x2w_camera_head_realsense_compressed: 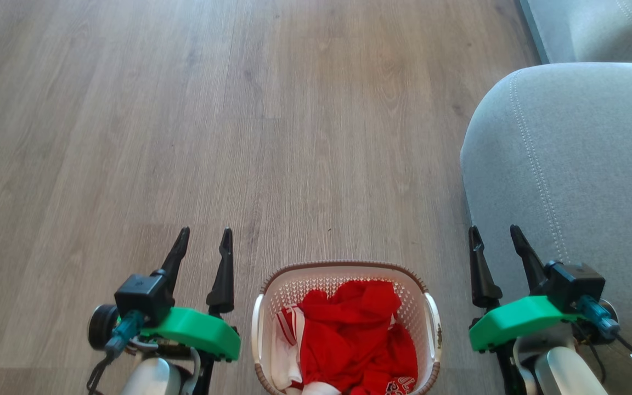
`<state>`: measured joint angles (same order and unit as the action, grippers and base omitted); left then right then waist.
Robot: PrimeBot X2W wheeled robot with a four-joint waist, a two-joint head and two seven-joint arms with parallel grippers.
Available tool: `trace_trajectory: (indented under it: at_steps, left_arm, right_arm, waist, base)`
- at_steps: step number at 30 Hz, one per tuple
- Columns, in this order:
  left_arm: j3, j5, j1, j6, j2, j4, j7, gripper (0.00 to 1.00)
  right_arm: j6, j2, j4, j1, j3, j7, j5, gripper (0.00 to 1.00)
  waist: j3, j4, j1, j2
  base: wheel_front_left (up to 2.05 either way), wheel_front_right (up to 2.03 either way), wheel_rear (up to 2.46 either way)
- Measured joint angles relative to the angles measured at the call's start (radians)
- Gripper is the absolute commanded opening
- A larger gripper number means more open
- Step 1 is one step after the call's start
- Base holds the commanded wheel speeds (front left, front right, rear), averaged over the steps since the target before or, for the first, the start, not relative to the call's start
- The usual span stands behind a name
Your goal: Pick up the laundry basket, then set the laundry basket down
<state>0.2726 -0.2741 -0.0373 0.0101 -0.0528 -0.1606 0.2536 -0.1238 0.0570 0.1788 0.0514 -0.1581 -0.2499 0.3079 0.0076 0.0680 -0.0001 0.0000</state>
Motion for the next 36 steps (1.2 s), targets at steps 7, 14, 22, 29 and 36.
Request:
trace_trajectory:
  at_steps: [7,14,22,29,36]
  left_arm:
    - [0.0,0.0,0.001,0.0,0.0,0.008,0.0,1.0]
    - [0.003,-0.027,0.009,-0.002,-0.001,-0.005,-0.002,0.0]
    - [0.007,-0.059,0.084,-0.002,-0.002,-0.079,-0.012,0.0]
    - [0.001,-0.138,0.076,0.007,-0.004,-0.078,-0.025,0.0]
    - [-0.021,-0.217,0.076,0.008,-0.005,-0.079,-0.043,0.0]
  right_arm:
    - [0.0,0.0,0.001,0.0,-0.001,0.0,0.0,1.0]
    - [0.0,0.0,0.024,-0.002,-0.006,0.002,0.0,0.0]
    - [0.0,0.0,0.096,-0.056,-0.008,0.011,0.032,0.0]
    - [0.0,0.0,0.095,-0.055,-0.001,0.025,0.109,0.0]
    - [0.0,0.001,0.096,-0.055,0.01,0.039,0.187,0.0]
  waist:
    - [0.003,0.0,0.0,0.0]
    - [0.002,-0.002,0.0,0.0]
    - [0.002,-0.004,0.0,0.0]
    - [0.002,-0.008,0.0,0.0]
    - [0.002,-0.012,0.0,0.0]
  base:
    - [0.0,0.0,0.0]
    - [0.0,0.0,0.0]
    - [0.0,0.0,0.0]
    - [0.0,0.0,0.0]
    - [0.0,0.0,0.0]
